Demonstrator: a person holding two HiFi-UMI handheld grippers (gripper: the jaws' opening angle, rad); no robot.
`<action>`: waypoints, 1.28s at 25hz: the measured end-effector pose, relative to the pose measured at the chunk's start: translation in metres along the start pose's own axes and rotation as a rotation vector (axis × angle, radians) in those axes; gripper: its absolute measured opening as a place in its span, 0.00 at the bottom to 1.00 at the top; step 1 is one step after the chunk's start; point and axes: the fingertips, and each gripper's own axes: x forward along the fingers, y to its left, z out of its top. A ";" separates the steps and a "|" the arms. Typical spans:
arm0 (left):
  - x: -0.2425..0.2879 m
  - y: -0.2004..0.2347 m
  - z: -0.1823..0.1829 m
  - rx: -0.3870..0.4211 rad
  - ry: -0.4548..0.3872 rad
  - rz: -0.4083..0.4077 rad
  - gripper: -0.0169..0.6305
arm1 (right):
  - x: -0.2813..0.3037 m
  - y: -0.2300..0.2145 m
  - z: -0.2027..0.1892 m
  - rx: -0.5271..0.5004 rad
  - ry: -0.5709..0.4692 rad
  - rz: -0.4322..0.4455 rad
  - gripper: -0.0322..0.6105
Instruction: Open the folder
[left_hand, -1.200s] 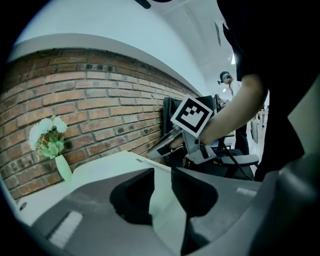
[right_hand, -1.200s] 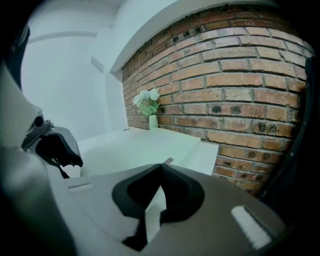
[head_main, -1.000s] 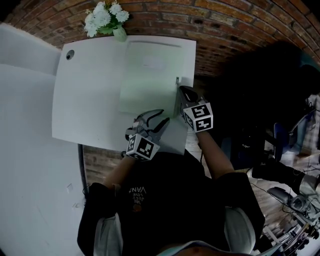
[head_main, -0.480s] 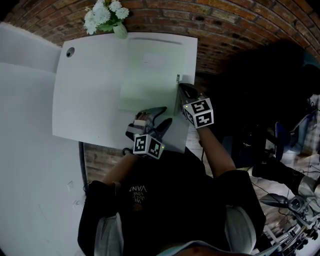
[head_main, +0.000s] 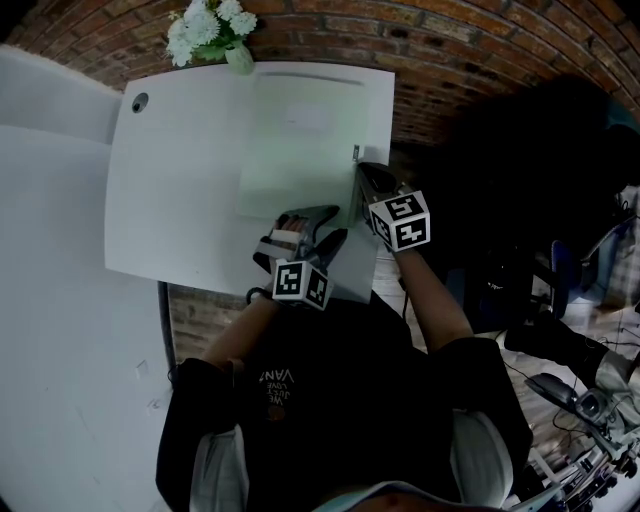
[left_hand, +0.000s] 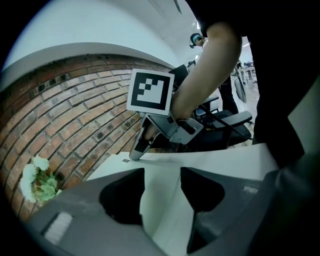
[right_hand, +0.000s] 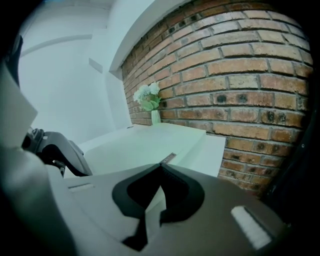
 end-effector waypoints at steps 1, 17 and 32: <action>0.001 0.000 0.001 0.008 0.002 -0.004 0.36 | 0.000 0.000 0.000 -0.003 0.003 0.000 0.05; -0.003 -0.006 0.010 0.013 -0.038 -0.029 0.18 | 0.001 0.000 -0.001 -0.025 0.024 0.008 0.05; -0.015 0.000 0.023 0.044 -0.067 0.021 0.06 | 0.000 0.001 -0.001 -0.041 0.029 0.016 0.05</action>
